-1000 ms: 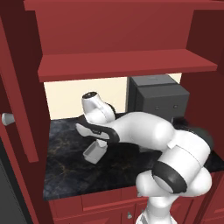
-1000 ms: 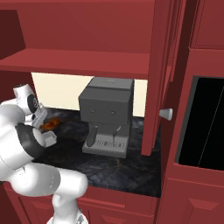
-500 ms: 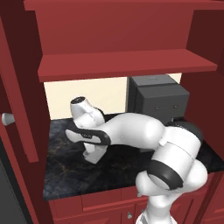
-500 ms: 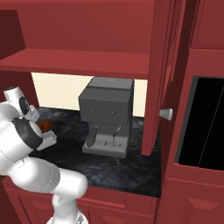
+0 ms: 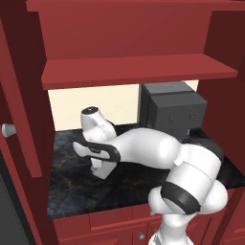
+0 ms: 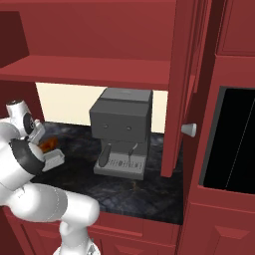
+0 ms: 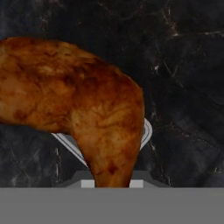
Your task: Retrieve the tupperware from the cabinet, then place the raw meat into the tupperware to avoid contamination.
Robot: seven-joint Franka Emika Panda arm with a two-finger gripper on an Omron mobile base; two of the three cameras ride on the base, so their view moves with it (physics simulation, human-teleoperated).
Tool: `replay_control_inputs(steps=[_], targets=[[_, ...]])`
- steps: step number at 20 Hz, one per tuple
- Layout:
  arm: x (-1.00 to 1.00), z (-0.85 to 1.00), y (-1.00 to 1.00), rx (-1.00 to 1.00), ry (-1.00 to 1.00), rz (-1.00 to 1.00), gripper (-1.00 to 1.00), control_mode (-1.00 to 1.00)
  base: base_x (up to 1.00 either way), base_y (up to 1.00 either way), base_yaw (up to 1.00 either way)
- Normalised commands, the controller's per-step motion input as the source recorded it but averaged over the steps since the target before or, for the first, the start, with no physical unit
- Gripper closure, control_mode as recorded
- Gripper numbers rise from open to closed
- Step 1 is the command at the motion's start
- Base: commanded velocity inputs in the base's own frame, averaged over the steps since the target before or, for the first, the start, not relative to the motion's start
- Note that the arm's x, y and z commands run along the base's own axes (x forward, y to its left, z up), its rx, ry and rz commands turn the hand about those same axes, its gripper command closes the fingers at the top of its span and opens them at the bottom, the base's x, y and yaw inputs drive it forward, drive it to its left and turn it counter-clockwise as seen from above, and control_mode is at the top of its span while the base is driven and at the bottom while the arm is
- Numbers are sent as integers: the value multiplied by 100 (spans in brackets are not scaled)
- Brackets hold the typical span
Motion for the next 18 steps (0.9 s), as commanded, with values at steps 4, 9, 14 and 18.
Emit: replay_control_inputs(steps=[4, 9, 14, 18], targets=[[-8, -18, -3, 21, -2, 0, 100, -100, 0, 0, 0], [-2, -21, 0, 22, 0, 0, 100, -100, 0, 0, 0], [0, -18, 0, 22, 0, 0, 100, -100, 0, 0, 0], [0, -18, 0, 19, 0, 0, 100, -100, 0, 0, 0]])
